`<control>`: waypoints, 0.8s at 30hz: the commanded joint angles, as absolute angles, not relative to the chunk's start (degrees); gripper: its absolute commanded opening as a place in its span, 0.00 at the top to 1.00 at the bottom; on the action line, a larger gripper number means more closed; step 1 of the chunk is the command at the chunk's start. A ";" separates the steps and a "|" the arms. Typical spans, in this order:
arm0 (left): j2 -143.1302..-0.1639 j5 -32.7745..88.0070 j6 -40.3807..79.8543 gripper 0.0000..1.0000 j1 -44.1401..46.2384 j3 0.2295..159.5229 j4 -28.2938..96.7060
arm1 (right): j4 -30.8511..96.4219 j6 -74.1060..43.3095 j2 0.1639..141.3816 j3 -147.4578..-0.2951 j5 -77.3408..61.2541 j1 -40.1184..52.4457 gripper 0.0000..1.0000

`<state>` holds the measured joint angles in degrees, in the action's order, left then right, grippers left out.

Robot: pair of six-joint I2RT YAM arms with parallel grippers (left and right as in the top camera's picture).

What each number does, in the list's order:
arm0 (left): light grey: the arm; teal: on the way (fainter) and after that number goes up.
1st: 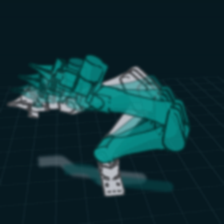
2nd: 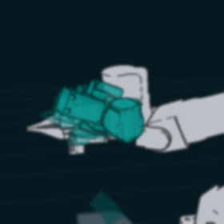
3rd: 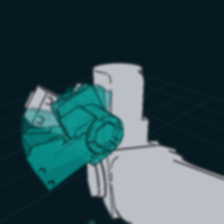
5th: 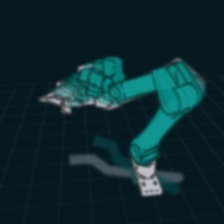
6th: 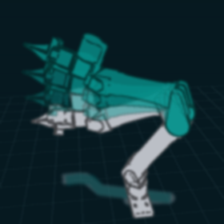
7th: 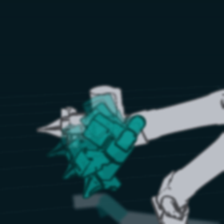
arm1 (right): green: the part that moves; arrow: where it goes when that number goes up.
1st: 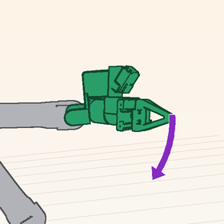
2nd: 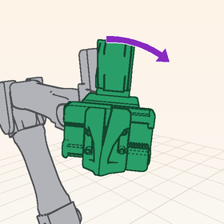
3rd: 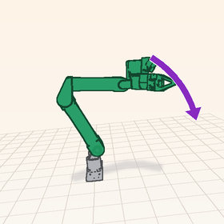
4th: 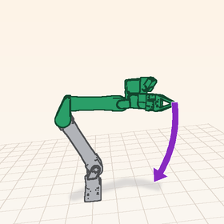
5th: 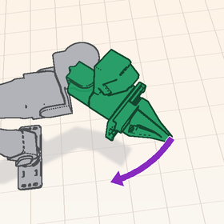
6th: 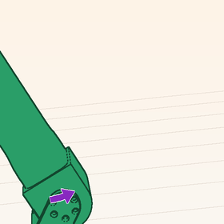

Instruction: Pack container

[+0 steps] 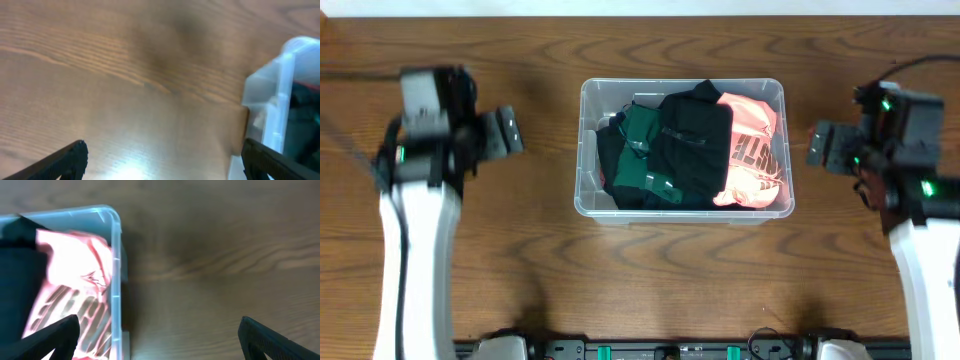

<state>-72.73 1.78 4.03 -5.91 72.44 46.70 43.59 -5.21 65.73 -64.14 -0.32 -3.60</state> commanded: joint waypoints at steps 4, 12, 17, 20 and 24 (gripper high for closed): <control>-49.47 5.54 3.99 0.02 -6.04 53.21 40.42 | 42.37 -9.08 44.29 -48.75 4.34 -1.74 0.01; -30.70 5.37 4.32 0.02 -6.04 41.82 42.30 | 46.57 -10.90 21.34 -37.32 5.56 -1.74 0.01; -28.73 5.37 4.32 0.02 -6.04 41.82 48.31 | 54.39 -13.08 18.06 -37.04 3.42 -1.74 0.01; -28.75 5.37 4.32 0.02 -6.04 41.82 50.22 | 55.75 -13.45 18.06 -37.04 2.37 -1.74 0.01; -28.75 5.34 4.32 0.02 -6.04 41.82 50.98 | 57.45 -13.45 18.06 -37.04 2.35 -1.74 0.01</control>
